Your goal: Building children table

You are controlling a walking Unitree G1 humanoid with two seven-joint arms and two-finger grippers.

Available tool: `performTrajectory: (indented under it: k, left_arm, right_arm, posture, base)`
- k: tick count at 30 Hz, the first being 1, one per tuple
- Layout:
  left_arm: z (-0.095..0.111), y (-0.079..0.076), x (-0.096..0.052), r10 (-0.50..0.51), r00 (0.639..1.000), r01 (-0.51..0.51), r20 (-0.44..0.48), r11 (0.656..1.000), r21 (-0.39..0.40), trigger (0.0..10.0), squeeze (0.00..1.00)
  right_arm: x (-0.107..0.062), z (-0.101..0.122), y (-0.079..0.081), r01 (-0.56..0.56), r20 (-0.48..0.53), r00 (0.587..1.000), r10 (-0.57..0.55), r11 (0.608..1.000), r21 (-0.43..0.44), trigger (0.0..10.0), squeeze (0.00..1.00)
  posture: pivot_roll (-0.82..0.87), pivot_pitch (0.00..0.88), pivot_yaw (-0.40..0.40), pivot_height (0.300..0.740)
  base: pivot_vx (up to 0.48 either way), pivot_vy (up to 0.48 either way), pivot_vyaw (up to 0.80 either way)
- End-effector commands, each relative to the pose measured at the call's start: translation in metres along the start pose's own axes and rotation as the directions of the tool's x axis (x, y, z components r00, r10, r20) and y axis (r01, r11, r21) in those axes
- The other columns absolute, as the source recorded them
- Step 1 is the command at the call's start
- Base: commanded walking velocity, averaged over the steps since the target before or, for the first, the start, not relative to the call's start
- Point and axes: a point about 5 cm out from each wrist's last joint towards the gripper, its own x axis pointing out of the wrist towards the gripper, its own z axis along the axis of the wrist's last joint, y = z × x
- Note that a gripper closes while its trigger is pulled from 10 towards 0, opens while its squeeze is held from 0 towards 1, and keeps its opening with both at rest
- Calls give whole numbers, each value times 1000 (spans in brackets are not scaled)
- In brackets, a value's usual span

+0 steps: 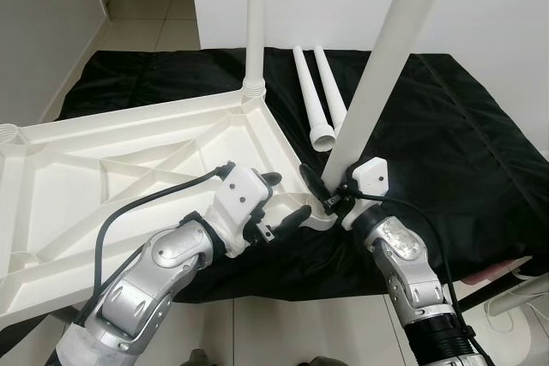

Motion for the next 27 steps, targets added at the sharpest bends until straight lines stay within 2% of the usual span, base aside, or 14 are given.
performTrajectory:
  k: [1,6,11,17,21,23,25,27]
  left_arm:
    - [2,-1,-2,-56,998,56,-4,998,4,10000,0]
    - [2,-1,-2,-56,998,56,-4,998,1,10000,0]
    - [3,-1,-1,-54,999,54,-2,999,0,10000,0]
    - [3,-1,-1,-53,999,53,-1,999,-1,10000,0]
    - [3,-1,-1,-51,999,51,0,999,-1,10000,0]
    - [3,-1,-1,-50,999,50,1,999,-1,10000,0]
    - [3,-1,-1,-50,999,50,1,999,-1,10000,0]
    - [3,-1,-2,-51,999,51,2,999,-3,10000,0]
  right_arm:
    - [-8,-17,-9,73,-94,993,-69,996,50,10000,0]
    - [-9,-18,-10,90,-106,991,-82,993,77,10000,0]
    - [-8,-26,-12,144,-180,977,-116,978,149,10000,0]
    - [-8,-28,-13,154,-195,973,-124,977,145,10000,0]
    - [-9,-26,-10,117,-176,979,-100,990,83,10000,0]
    - [-16,-24,-4,45,-122,991,-49,998,-31,10000,0]
    - [-16,-24,-4,45,-122,991,-49,998,-31,10000,0]
    - [-24,-22,3,5,-70,998,-11,996,-84,10000,0]
  posture:
    - [-17,47,4,740]
    - [-18,49,5,740]
    - [-16,50,3,740]
    - [-17,49,1,740]
    - [-18,48,-1,740]
    - [-18,50,-1,740]
    - [-18,50,-1,740]
    - [-20,52,1,740]
  base:
    - [0,0,0]
    - [0,0,0]
    - [0,0,0]
    - [0,0,0]
    - [0,0,0]
    - [0,0,0]
    - [0,0,0]
    - [0,0,0]
